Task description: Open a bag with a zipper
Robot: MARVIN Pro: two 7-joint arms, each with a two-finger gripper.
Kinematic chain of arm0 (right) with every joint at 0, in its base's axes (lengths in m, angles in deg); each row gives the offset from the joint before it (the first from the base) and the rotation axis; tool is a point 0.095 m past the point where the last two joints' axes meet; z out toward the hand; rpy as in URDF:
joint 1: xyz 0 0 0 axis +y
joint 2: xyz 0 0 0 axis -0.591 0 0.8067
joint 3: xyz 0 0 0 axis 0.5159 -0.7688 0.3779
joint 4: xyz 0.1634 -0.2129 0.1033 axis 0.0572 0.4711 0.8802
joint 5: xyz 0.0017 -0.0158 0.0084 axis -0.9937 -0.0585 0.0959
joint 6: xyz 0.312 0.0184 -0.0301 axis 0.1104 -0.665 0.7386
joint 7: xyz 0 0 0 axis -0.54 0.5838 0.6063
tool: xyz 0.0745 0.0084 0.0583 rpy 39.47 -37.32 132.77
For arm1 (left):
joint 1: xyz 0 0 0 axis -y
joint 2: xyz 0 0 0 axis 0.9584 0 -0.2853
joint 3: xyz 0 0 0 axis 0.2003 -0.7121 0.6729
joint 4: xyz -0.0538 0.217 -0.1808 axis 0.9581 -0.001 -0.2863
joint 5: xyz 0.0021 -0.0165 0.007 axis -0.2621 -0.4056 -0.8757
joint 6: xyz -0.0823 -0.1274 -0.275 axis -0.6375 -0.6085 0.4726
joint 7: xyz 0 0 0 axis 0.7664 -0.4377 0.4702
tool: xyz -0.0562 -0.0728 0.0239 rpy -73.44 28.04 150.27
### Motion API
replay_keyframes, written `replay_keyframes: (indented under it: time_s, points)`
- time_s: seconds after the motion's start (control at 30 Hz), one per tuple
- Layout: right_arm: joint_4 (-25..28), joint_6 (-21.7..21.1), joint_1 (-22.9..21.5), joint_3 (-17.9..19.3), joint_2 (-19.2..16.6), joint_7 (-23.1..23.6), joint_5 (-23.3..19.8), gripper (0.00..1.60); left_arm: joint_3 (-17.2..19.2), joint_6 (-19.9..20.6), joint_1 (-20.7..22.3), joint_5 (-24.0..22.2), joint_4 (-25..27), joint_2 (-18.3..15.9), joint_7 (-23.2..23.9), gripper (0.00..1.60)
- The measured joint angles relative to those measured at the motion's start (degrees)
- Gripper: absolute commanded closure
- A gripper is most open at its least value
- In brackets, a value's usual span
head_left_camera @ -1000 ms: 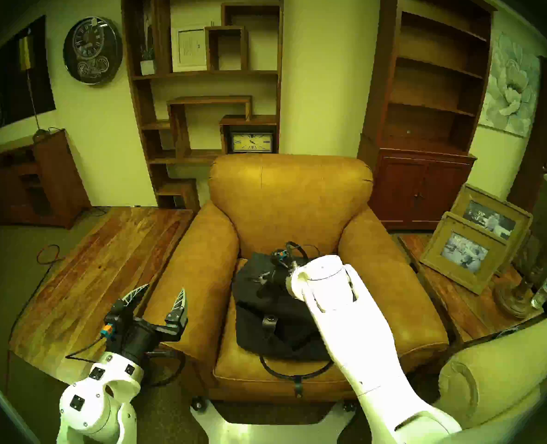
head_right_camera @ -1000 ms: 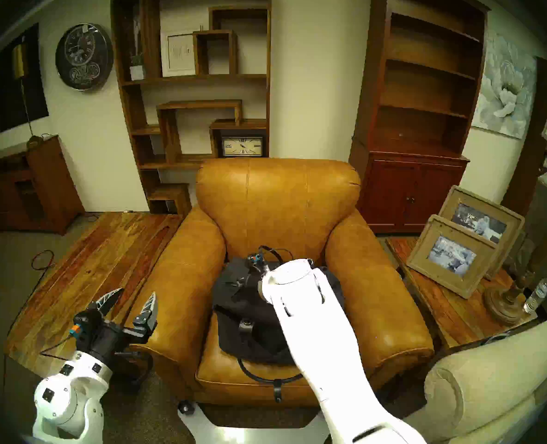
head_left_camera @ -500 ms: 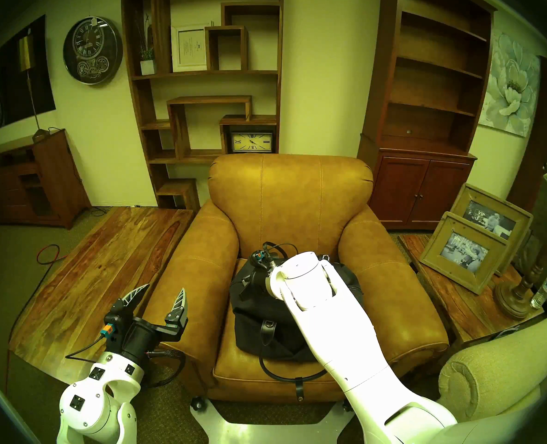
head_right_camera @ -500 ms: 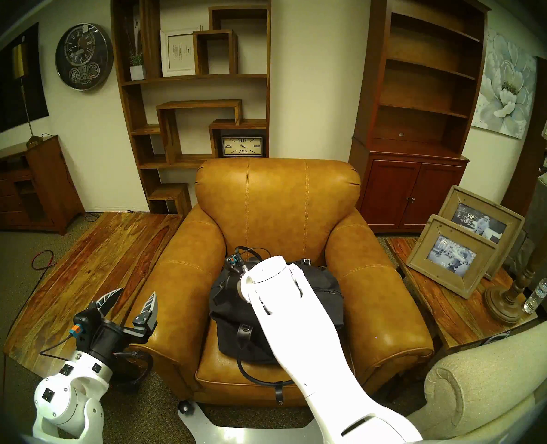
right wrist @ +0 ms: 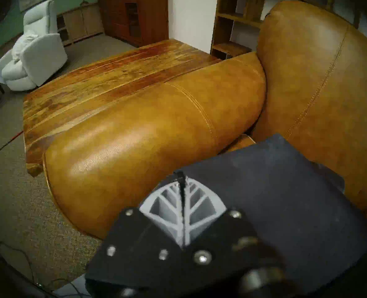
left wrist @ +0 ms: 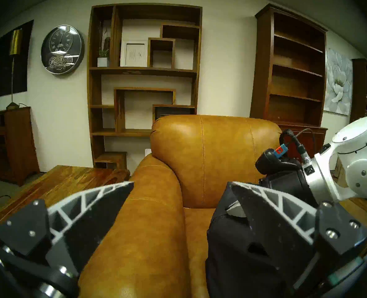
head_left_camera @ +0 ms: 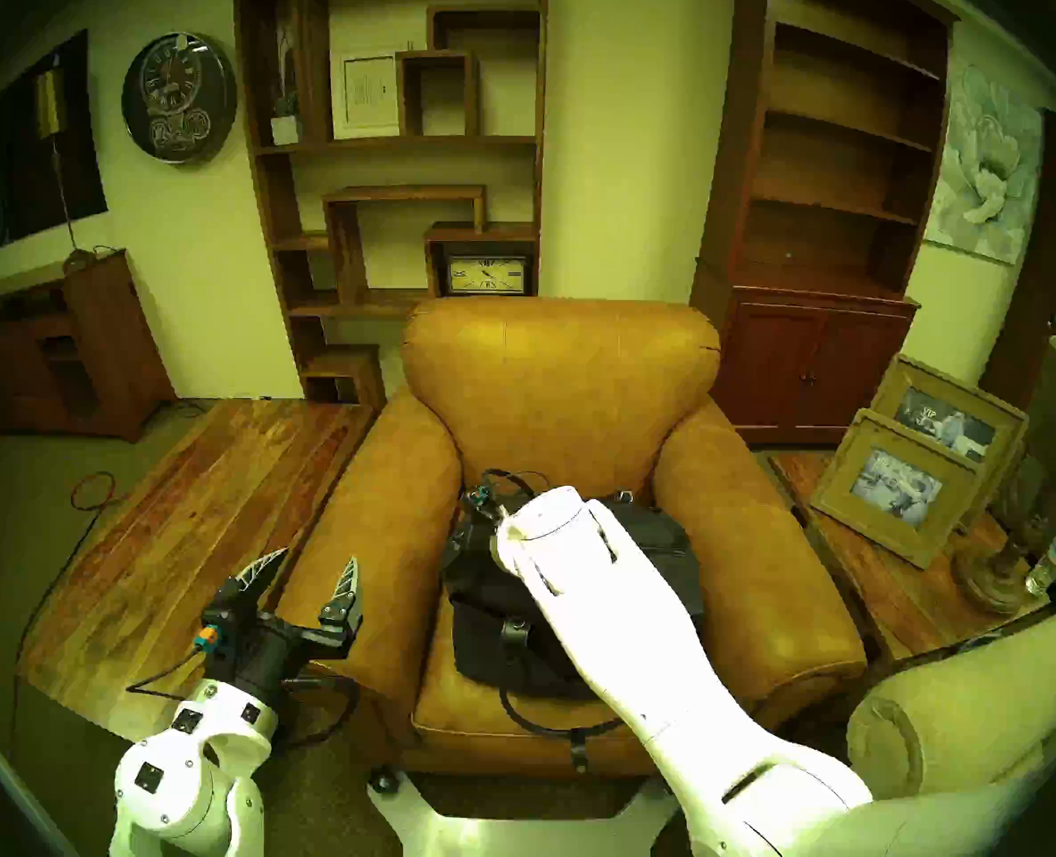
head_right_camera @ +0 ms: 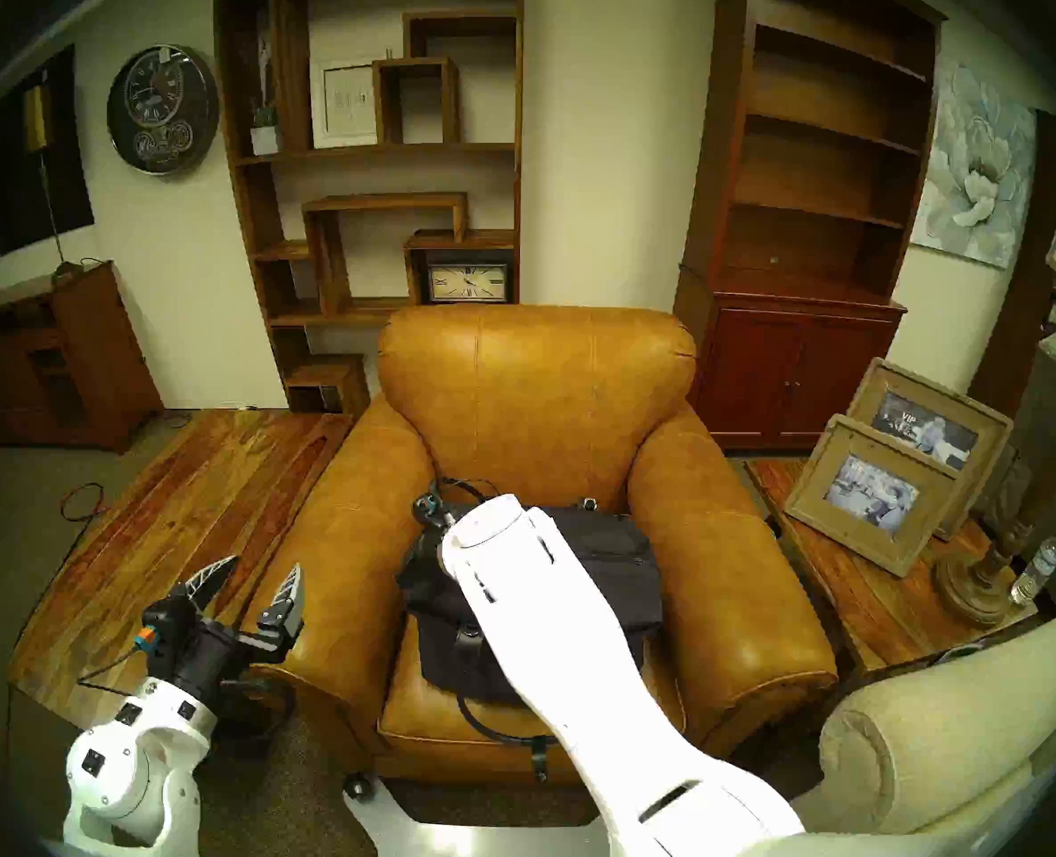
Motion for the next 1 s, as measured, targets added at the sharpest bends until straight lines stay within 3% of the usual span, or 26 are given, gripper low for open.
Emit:
replay_keyframes:
  time_s: [0.43,1.0]
  points:
    - [-5.08,1.83,-2.41,-1.84,1.52,0.21,-0.13,1.6,0.01,0.0,0.0,0.01,0.01,0.02,0.02,0.0]
    - [-15.08,2.45,-10.37,-7.89,3.33,3.68,4.13,1.6,0.03,0.0,0.02,0.01,-0.01,0.05,0.05,0.0]
